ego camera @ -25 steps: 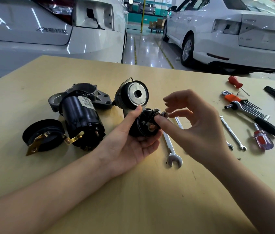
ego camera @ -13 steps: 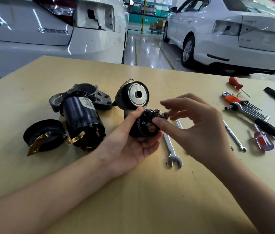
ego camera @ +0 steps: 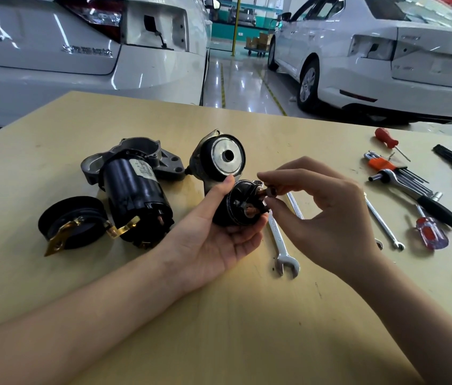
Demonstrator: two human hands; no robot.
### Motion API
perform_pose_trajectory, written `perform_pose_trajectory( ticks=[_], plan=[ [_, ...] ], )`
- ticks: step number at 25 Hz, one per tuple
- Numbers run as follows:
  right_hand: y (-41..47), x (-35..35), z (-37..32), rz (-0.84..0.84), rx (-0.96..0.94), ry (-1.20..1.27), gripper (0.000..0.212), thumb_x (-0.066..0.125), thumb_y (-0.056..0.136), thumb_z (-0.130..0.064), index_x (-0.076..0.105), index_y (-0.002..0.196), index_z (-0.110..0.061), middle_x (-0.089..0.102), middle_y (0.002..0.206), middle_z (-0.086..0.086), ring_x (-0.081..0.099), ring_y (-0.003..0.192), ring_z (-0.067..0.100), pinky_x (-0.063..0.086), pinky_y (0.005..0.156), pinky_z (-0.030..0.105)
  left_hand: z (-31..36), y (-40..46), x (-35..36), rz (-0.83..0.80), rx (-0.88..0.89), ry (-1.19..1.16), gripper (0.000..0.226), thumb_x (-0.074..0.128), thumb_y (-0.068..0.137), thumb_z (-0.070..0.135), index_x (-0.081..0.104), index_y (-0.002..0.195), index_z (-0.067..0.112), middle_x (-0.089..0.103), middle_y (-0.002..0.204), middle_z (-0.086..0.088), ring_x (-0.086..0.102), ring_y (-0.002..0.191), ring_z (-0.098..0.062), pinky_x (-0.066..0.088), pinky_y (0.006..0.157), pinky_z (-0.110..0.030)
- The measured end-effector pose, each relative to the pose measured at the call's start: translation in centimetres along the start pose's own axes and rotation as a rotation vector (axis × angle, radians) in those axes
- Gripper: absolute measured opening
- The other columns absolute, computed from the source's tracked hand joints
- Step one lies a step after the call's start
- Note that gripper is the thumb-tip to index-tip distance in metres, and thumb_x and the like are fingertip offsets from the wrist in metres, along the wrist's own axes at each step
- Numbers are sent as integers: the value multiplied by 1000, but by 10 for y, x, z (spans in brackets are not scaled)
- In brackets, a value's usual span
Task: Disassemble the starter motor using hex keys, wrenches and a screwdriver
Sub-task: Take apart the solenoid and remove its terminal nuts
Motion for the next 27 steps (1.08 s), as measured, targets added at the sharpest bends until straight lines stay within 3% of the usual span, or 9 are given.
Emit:
perform_pose_trajectory(
  ticks=[2, 4, 6, 11, 14, 20, 24, 27],
  plan=[
    [1, 0, 0, -46, -32, 12, 36, 70, 74, 10, 72, 102, -12, 65, 89, -2, 62, 81, 9, 44, 73, 15, 0, 0, -1, -2, 1, 2, 48, 70, 67, 43, 66, 102, 11, 70, 86, -9, 68, 71, -19, 57, 64, -27],
    [2, -2, 1, -64, -29, 41, 41, 71, 73, 9, 69, 107, -14, 65, 93, 0, 62, 85, 14, 47, 75, 21, 0, 0, -1, -6, 1, -1, 46, 69, 68, 43, 67, 101, 11, 70, 86, -8, 68, 71, -19, 57, 65, -27],
    [2, -3, 2, -42, 4, 38, 41, 75, 72, -2, 67, 110, -16, 64, 96, -1, 62, 90, 14, 49, 76, 23, 0, 0, -1, -10, -3, 0, 43, 69, 69, 43, 67, 98, 11, 70, 84, -7, 68, 70, -18, 57, 65, -27],
    [2, -3, 6, 38, 125, -63, 19, 81, 73, -27, 71, 85, -16, 65, 75, -4, 60, 70, 11, 48, 66, 21, -1, 1, -1, 5, -2, 0, 46, 69, 68, 43, 68, 100, 10, 69, 85, -8, 68, 70, -18, 57, 65, -26],
    [2, -3, 7, 48, 146, -35, 11, 82, 73, -19, 72, 77, -14, 66, 66, -6, 61, 62, 11, 45, 62, 14, -1, 1, -1, 8, -1, -4, 47, 69, 67, 44, 68, 101, 11, 69, 86, -8, 68, 71, -18, 57, 65, -26],
    [1, -3, 3, 7, 37, -52, 18, 78, 72, -2, 74, 85, -15, 67, 74, -4, 62, 69, 9, 46, 67, 16, 0, 1, -1, -15, -4, -2, 43, 70, 67, 43, 68, 97, 13, 69, 85, -8, 68, 72, -19, 57, 64, -27],
    [1, -4, 3, 4, 7, -64, 23, 78, 71, 3, 75, 85, -15, 66, 77, -6, 60, 72, 6, 36, 64, 4, -1, 1, -2, -18, -4, 6, 44, 69, 68, 44, 68, 99, 12, 70, 86, -8, 68, 72, -18, 57, 66, -27],
    [2, -4, 4, -43, -36, -55, 23, 76, 73, 6, 74, 88, -12, 66, 81, -2, 60, 74, 7, 35, 66, 4, 0, 1, -1, -17, -8, -1, 50, 71, 66, 44, 67, 104, 11, 69, 89, -11, 68, 73, -19, 57, 66, -27]
  ],
)
Point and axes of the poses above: each hand's wrist, its own y-axis towards the middle knuckle, its own x-axis out of the palm, z = x × y, the point moved 4 cm from there along y, towards the middle knuckle
